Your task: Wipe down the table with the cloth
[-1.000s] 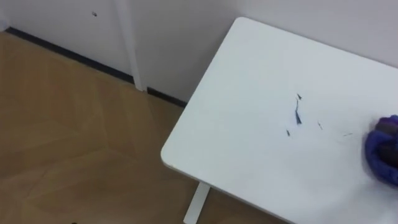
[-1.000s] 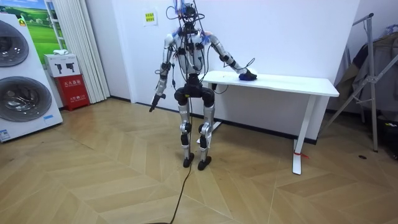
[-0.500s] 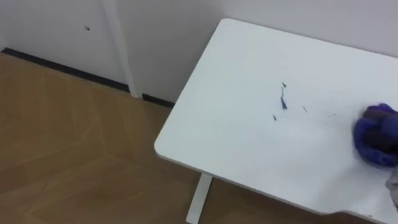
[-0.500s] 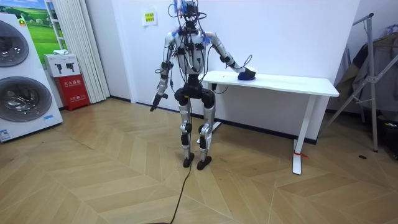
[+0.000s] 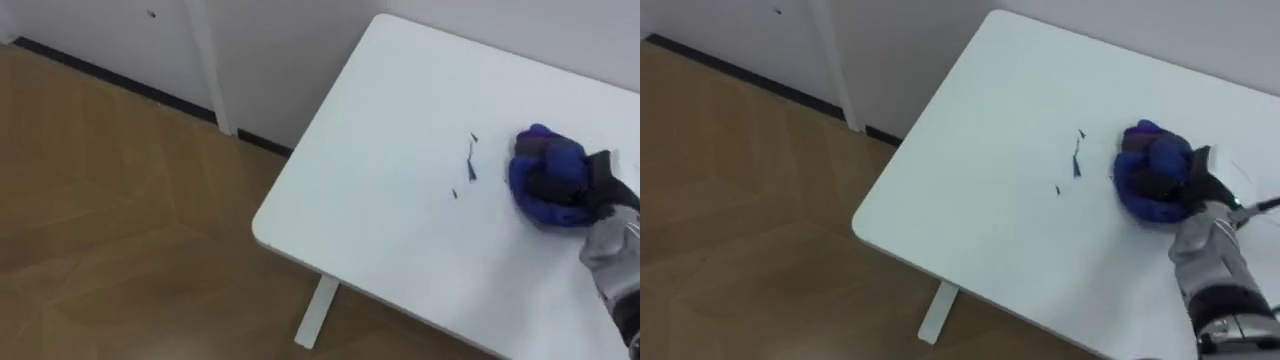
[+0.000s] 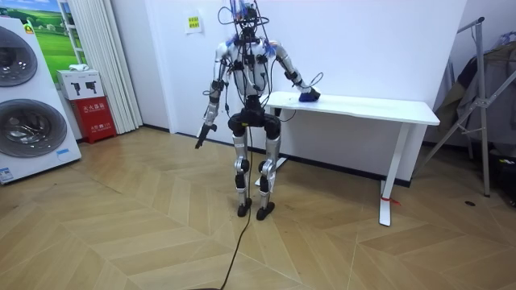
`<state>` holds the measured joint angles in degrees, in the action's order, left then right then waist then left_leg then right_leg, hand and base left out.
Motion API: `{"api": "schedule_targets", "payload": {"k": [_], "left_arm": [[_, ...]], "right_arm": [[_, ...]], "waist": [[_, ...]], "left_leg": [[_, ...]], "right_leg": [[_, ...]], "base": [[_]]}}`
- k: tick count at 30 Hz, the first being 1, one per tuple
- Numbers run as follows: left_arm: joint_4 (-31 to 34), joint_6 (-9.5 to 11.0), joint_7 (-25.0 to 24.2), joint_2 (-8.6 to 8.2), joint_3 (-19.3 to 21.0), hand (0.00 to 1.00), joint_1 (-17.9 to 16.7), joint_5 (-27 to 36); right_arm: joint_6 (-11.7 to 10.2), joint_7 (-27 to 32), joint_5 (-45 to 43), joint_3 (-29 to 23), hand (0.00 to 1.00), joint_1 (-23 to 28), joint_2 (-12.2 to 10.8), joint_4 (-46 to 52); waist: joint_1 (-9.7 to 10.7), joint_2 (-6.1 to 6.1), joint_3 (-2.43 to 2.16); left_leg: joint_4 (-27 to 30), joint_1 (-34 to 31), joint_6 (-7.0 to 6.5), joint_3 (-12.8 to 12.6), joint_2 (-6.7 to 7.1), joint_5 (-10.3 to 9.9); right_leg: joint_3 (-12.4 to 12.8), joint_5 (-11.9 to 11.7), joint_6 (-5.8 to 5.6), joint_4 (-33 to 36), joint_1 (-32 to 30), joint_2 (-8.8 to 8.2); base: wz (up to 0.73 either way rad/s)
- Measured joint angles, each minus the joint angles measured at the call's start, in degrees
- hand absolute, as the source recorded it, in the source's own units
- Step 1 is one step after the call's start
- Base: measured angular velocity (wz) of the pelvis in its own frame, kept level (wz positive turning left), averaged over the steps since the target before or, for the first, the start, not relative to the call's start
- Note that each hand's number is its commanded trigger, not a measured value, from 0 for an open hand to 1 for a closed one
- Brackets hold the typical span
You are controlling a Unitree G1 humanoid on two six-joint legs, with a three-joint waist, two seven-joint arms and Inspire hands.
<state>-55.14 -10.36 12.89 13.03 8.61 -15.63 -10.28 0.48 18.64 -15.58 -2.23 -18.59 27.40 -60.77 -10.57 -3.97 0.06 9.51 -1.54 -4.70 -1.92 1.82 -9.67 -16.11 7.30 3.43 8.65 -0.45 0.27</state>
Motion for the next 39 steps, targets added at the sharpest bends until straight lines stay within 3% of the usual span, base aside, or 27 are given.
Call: {"api": "schedule_targets", "payload": {"k": [2,3,6,9,11,14,16,18,19,20,21,23,26,28,29,30,32,33,34,35,36,37,38,39], "left_arm": [[0.4,0.0,0.4,-0.05,1.9,0.00,-1.1,0.0],[1.3,0.0,0.5,-0.25,3.4,0.00,-2.1,-0.5],[1.7,0.0,0.6,-0.54,4.8,0.00,-3.0,-1.9],[1.7,0.0,0.8,-0.76,4.0,0.00,-2.7,-1.8],[1.6,0.0,1.2,-1.00,2.1,0.00,-2.7,-1.7],[0.8,0.2,1.6,-1.66,-0.5,0.00,-0.9,-1.6],[-0.9,0.3,1.3,-2.33,-2.5,0.00,1.1,-1.8],[-1.0,0.3,0.8,-2.67,-2.9,0.00,1.9,-1.8],[-1.0,0.4,0.3,-2.72,-3.3,0.00,2.4,-1.8],[-1.0,0.4,0.1,-2.83,-3.3,0.00,2.7,-1.8],[-0.3,0.6,-0.1,-3.03,-3.3,0.00,2.8,-1.7],[0.1,0.6,-0.1,-2.81,-3.2,0.00,2.0,-1.6],[-0.2,0.0,-0.1,-2.21,-2.6,0.00,-2.1,-1.0],[-1.7,0.0,-0.2,-2.11,-1.5,0.00,-4.3,-1.2],[-2.2,0.1,-0.2,-2.03,-1.2,0.00,-4.4,-1.4],[-2.7,0.2,-0.2,-1.98,0.2,0.00,-4.9,-1.9],[-2.7,0.5,-0.2,-1.76,1.5,0.00,-5.0,-2.0],[-2.7,1.1,-0.2,-1.65,2.1,0.00,-4.8,-2.9],[-2.7,2.1,-0.1,-1.62,2.5,0.00,-4.6,-3.1],[-2.6,2.4,0.0,-1.57,2.5,0.00,-4.4,-3.3],[-2.3,3.5,0.3,-1.24,2.3,0.00,-3.4,-3.4],[-1.9,5.0,0.5,-0.25,2.4,0.00,-2.0,-3.9],[-1.9,5.6,0.7,0.05,2.3,0.00,-1.4,-3.9],[-2.1,6.3,1.1,0.50,2.2,0.00,0.1,-3.8]], "right_arm": [[-1.1,0.5,0.8,-4.0,1.00,2.9,0.0,-1.7],[-1.1,0.7,0.6,-6.7,1.00,4.6,0.0,-2.9],[-1.2,1.4,1.3,-10.5,1.00,9.8,0.5,-3.5],[-1.0,1.6,2.1,-10.1,1.00,11.6,0.7,-3.1],[0.3,2.0,1.9,-8.5,1.00,10.9,0.5,-1.7],[4.9,2.7,1.0,-4.3,1.00,5.8,-0.9,0.8],[8.4,1.0,-3.1,3.9,1.00,0.7,-3.5,5.2],[9.1,-2.0,-7.6,10.7,1.00,-4.0,-5.9,8.0],[8.8,-4.4,-9.0,14.6,1.00,-7.9,-7.9,8.0],[8.3,-5.3,-9.3,15.5,1.00,-9.2,-8.4,8.0],[6.9,-6.6,-9.9,15.7,1.00,-10.9,-8.6,7.9],[6.4,-6.8,-10.1,15.4,1.00,-12.3,-8.5,7.7],[3.5,-6.1,-9.2,12.6,1.00,-10.0,-8.0,6.8],[-1.2,-3.0,-9.0,7.7,1.00,-4.2,-7.6,5.3],[-2.0,-2.0,-9.0,6.1,1.00,-2.4,-7.5,5.2],[-3.0,0.0,-8.7,3.1,1.00,1.7,-7.2,5.2],[-3.6,2.1,-7.2,0.1,1.00,6.1,-6.5,3.7],[-3.6,2.8,-6.2,-1.6,1.00,8.4,-5.8,2.8],[-3.5,3.6,-5.3,-2.7,1.00,10.4,-4.9,2.8],[-3.3,4.2,-5.0,-3.3,1.00,11.2,-4.6,2.8],[-2.3,5.6,-4.1,-3.8,1.00,12.3,-4.1,2.9],[-0.8,6.2,-3.4,-3.5,1.00,12.0,-4.9,3.0],[0.2,6.2,-3.2,-3.0,1.00,10.9,-5.4,2.9],[1.8,6.4,-2.8,-1.1,1.00,8.5,-6.4,2.6]], "waist": [[1.4,-0.06,-0.69],[2.4,-0.10,-0.82],[3.4,-0.03,-1.00],[3.9,0.29,-1.10],[3.6,0.84,-1.12],[1.6,1.79,-0.82],[-0.2,2.49,-0.62],[-1.0,2.44,-0.39],[-1.8,2.26,0.23],[-2.5,2.25,0.43],[-4.0,2.06,0.59],[-5.4,1.92,0.60],[-5.4,1.51,0.38],[-3.3,1.23,0.20],[-2.6,1.50,0.36],[-2.1,1.06,0.10],[-1.5,0.69,-0.09],[-1.3,0.84,-0.08],[-1.3,1.24,-0.11],[-1.1,1.67,-0.21],[-0.4,2.84,-0.63],[-1.1,2.56,-0.37],[-1.7,2.56,-0.37],[-3.3,2.83,-0.40]], "left_leg": [[0.1,0.5,-0.17,0.9,0.09,-0.3],[0.4,1.1,-0.25,1.3,0.10,-0.6],[1.6,2.3,-0.43,2.0,0.11,-1.7],[1.8,4.2,-0.68,1.1,0.16,-2.3],[2.1,4.6,-0.72,0.0,0.16,-2.8],[1.8,5.3,-0.61,-3.6,-0.03,-2.8],[1.8,4.6,-0.24,-6.7,-0.69,-2.5],[1.7,3.9,0.17,-8.1,-1.08,-2.3],[1.7,3.9,0.44,-8.2,-1.14,-2.0],[1.6,3.6,0.50,-8.1,-1.15,-1.8],[1.7,2.8,0.54,-7.8,-1.11,-1.6],[1.8,1.7,0.37,-6.6,-0.84,-1.0],[1.7,1.3,0.28,-4.8,-0.69,-1.0],[2.3,2.4,0.28,-4.5,-0.66,-1.0],[2.3,3.0,0.28,-4.7,-0.63,-1.0],[2.3,4.1,0.27,-6.0,-0.58,-1.0],[3.2,5.5,0.08,-7.3,-0.71,-1.1],[3.5,6.5,-0.19,-8.0,-0.95,-1.3],[4.5,6.2,-1.18,-10.2,-1.26,-2.2],[5.3,6.2,-1.35,-11.3,-1.61,-3.0],[6.8,6.2,-1.04,-13.2,-3.36,-5.5],[8.2,6.0,-0.35,-15.2,-4.40,-6.7],[9.1,5.7,0.07,-16.1,-5.20,-7.1],[11.8,4.0,0.99,-17.2,-7.32,-8.1]], "right_leg": [[-0.4,0.1,-0.19,0.0,1.0,-0.09],[-1.1,0.2,-0.28,0.0,1.8,-0.09],[-1.5,0.4,-0.72,0.0,4.3,-0.06],[-1.1,0.7,-1.13,0.1,6.1,-0.13],[-0.6,0.9,-1.42,0.1,6.5,-0.15],[2.6,1.0,-1.57,0.2,5.7,-0.05],[3.5,0.8,-0.94,1.8,3.1,0.07],[3.5,0.6,-0.26,2.5,1.4,0.09],[3.5,0.7,0.10,2.3,0.8,0.13],[3.4,0.7,0.21,2.2,0.5,0.13],[3.3,0.7,0.31,2.1,-0.3,0.15],[2.5,0.7,0.27,2.0,-0.9,-0.09],[1.4,0.8,0.08,2.2,-0.7,-0.35],[-0.5,1.0,-0.27,2.5,1.2,-0.78],[-0.6,1.3,-0.67,2.9,1.8,-0.95],[-0.6,2.3,-1.98,5.1,2.1,-1.62],[-2.0,3.1,-2.95,8.3,2.8,-2.66],[-3.5,3.7,-4.30,11.1,2.6,-4.05],[-4.5,5.0,-5.83,16.2,1.4,-7.45],[-4.8,6.0,-6.39,19.8,0.7,-9.71],[-4.8,7.0,-7.19,25.6,0.2,-13.37],[-4.1,6.9,-7.59,28.8,0.0,-17.45],[-4.1,6.8,-7.66,29.3,0.1,-19.22],[-3.9,6.7,-7.77,28.5,0.2,-21.81]], "base": [[0.27],[0.16],[0.04],[-0.14],[-0.40],[-0.74],[-0.74],[-0.36],[-0.11],[0.09],[0.30],[0.45],[0.37],[0.54],[0.66],[0.44],[0.13],[-0.12],[-0.11],[0.06],[0.00],[-0.18],[-0.71],[-0.96]]}}
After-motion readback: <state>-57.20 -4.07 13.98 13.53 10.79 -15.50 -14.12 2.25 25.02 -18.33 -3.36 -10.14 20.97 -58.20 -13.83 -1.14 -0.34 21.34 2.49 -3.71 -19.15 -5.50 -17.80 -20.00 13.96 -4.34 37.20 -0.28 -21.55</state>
